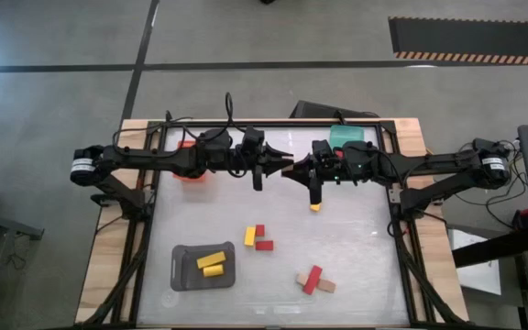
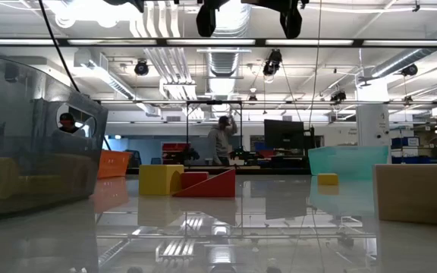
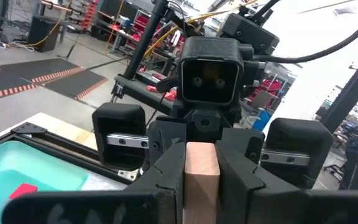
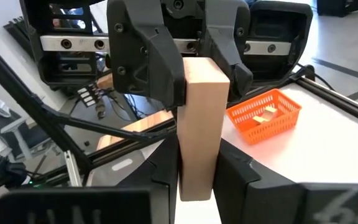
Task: Sort & place blocks by color
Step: Put the brown block into the orange bin, then put the yellow block into the black bin
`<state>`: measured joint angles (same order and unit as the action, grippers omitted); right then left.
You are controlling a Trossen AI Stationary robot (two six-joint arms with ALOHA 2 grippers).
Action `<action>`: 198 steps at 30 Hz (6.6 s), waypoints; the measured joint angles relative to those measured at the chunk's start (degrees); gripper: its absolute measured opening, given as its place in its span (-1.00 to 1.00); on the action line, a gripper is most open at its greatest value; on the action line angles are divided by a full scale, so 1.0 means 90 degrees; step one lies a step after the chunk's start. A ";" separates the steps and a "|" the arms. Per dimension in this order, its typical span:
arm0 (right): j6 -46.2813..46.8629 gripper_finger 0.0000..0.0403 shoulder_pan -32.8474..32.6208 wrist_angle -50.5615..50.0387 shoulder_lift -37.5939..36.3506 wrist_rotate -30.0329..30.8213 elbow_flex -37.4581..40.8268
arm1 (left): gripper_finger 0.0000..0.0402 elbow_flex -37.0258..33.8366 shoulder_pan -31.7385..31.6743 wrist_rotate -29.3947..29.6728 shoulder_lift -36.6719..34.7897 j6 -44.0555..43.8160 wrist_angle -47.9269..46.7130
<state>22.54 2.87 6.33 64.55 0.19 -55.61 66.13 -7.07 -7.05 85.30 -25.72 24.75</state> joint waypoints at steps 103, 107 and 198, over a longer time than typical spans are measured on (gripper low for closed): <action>0.3204 -0.15 0.0017 -0.4343 0.0628 0.0149 -0.1273 | -0.50 0.0000 -0.3279 0.1481 -0.1420 -0.0104 -0.8997; 0.3956 -0.15 0.0019 -0.5082 0.1026 0.0144 -0.1270 | -0.50 -0.0001 -0.2815 0.1479 -0.1803 -0.0112 -0.8600; 0.3807 -0.40 0.0347 -0.3702 0.2544 -0.1371 -0.0233 | -0.50 0.0016 -0.1994 0.1559 -0.2200 -0.0654 -0.7468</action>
<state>56.81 6.00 -26.99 87.45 -12.15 -57.71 66.27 -25.01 6.99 65.49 -31.60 -42.46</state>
